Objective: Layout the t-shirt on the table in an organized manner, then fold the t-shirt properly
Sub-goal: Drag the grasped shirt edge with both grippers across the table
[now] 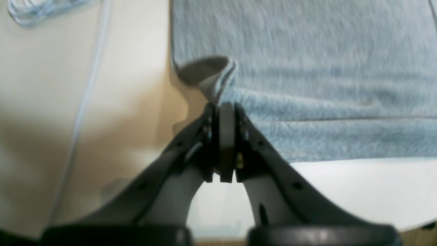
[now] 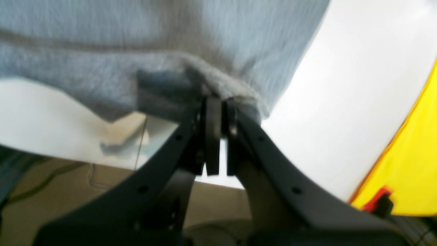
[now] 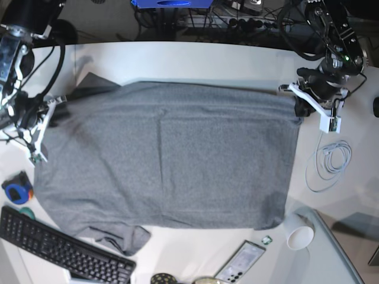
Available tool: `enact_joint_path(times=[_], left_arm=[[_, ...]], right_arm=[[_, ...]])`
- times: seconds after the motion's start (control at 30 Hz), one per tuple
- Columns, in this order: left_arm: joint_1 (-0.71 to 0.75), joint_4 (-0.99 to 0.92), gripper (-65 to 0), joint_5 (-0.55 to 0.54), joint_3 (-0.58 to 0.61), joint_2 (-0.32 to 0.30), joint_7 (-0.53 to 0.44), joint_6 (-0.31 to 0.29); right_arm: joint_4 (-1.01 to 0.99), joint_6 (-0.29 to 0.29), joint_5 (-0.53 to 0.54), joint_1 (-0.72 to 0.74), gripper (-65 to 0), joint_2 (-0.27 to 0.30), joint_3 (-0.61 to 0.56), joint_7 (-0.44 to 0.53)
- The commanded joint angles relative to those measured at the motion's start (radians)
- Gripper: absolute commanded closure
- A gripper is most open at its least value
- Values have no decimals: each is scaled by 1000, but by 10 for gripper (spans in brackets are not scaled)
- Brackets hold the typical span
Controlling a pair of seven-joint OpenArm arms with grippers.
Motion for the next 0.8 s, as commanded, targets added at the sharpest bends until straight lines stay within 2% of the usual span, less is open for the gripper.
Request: enact_joint_path(times=[0.0, 0.23, 0.5, 0.57, 0.67, 0.77], left_arm=[[-38, 14, 0, -11, -1, -11, -11, -2], [-234, -113, 0, 180, 88, -6, 6, -2], [-406, -314, 0, 213, 90, -6, 3, 4], [-440, -366, 0, 209, 90, -8, -16, 44], [-466, -425, 0, 212, 90, -8, -114, 98], [-489, -492, 0, 213, 90, -9, -168, 119]], right_arm=[[-28, -2, 3, 37, -8, 18, -9, 9], [-304, -2, -15, 239, -8, 61, -19, 62], [-533, -2, -116, 390, -8, 69, -99, 184], [-609, -2, -139, 428, -8, 69, -101, 239], [-700, -2, -179, 470, -8, 69, -98, 314], [-718, -2, -185, 485, -8, 69, -96, 352]])
